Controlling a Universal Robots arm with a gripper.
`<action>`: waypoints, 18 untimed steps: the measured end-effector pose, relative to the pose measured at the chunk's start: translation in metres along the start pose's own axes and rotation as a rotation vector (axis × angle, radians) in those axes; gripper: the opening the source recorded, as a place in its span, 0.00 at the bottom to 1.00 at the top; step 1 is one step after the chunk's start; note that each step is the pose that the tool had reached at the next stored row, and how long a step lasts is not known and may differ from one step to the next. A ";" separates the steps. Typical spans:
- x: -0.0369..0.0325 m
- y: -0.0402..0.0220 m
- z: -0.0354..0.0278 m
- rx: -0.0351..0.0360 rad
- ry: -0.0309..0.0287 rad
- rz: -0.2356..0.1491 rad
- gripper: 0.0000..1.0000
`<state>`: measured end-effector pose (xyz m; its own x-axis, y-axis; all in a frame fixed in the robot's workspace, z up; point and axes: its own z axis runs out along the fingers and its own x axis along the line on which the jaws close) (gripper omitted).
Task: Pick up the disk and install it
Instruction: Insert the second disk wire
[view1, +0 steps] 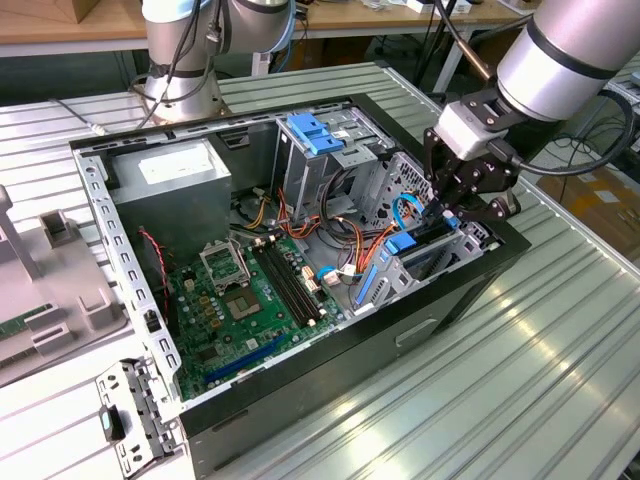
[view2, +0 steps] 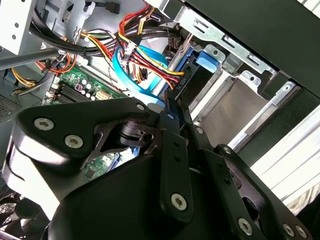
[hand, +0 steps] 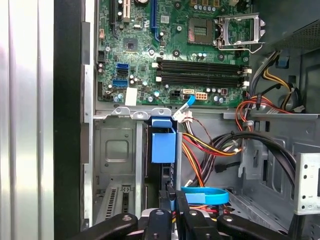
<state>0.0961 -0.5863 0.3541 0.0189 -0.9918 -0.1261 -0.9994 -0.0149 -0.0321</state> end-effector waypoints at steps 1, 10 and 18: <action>0.0001 0.0000 0.0009 0.0000 0.0000 0.000 0.16; 0.0009 -0.0006 0.0067 -0.0003 -0.0001 -0.003 0.16; 0.0014 -0.0007 0.0107 -0.0004 0.0002 -0.003 0.16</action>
<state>0.0971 -0.5863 0.3434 0.0223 -0.9918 -0.1259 -0.9993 -0.0184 -0.0321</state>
